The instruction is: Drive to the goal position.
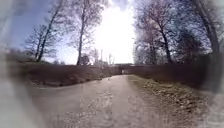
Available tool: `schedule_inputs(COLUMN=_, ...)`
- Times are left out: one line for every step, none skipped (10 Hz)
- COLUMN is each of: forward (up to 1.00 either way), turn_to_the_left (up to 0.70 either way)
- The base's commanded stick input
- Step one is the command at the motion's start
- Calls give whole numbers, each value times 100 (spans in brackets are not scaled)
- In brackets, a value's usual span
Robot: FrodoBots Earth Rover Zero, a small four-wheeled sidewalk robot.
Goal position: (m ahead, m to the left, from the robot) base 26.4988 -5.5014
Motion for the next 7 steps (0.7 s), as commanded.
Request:
schedule_inputs(forward=100, turn_to_the_left=0)
schedule_inputs(forward=100, turn_to_the_left=0)
schedule_inputs(forward=100, turn_to_the_left=0)
schedule_inputs(forward=100, turn_to_the_left=0)
schedule_inputs(forward=100, turn_to_the_left=0)
schedule_inputs(forward=100, turn_to_the_left=0)
schedule_inputs(forward=100, turn_to_the_left=0)
